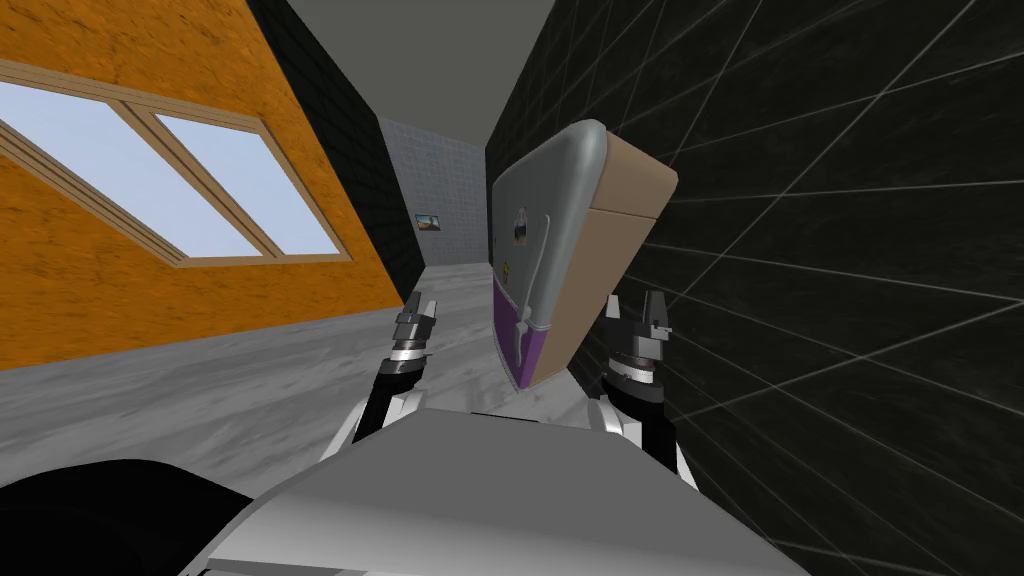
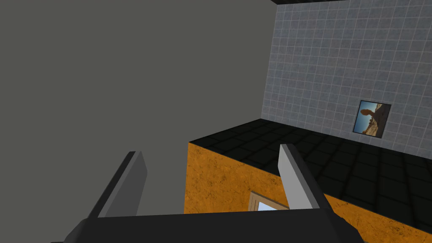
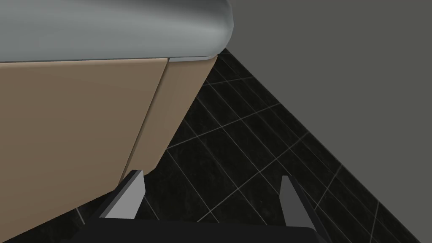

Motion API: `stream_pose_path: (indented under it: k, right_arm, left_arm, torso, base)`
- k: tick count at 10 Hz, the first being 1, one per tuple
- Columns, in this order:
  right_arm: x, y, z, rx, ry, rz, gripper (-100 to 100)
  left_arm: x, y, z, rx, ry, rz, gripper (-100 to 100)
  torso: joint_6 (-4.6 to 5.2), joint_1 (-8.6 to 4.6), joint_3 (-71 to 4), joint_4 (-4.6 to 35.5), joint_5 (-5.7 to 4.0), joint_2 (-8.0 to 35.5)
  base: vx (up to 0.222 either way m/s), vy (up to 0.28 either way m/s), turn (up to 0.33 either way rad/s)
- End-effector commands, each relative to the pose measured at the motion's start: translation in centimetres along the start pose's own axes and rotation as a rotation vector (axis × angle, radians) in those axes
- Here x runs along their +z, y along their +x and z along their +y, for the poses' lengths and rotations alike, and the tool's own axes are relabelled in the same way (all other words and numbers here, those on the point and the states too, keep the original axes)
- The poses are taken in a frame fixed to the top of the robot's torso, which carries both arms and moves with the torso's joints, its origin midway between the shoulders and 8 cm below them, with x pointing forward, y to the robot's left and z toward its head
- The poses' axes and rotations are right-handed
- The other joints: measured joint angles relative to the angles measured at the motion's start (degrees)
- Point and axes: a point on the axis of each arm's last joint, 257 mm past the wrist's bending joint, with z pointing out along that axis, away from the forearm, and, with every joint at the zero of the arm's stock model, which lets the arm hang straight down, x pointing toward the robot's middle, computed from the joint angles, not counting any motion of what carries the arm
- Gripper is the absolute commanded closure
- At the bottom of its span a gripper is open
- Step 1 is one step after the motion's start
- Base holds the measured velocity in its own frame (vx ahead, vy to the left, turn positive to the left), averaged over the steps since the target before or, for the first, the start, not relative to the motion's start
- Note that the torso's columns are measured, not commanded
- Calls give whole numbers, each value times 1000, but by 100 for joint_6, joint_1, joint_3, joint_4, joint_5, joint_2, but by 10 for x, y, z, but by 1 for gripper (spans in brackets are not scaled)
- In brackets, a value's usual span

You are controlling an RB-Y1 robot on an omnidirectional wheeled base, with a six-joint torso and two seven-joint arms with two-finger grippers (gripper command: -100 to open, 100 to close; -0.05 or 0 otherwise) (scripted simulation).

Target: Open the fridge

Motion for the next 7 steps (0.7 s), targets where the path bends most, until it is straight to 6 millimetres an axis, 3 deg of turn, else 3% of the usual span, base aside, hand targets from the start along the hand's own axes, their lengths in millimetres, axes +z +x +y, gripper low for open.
stream_pose_path:
  k: [1,7]
  right_arm:
    - [0,0,0,0,0,0,0]
    - [0,0,0,0,0,0,0]
  left_arm:
    - [0,0,0,0,0,0,0]
    - [0,0,0,0,0,0,0]
  torso:
    - [0,0,-467,235,0,232]
    - [0,0,-5381,2691,0,2693]
  base:
    - [0,0,0]
    - [0,0,0]
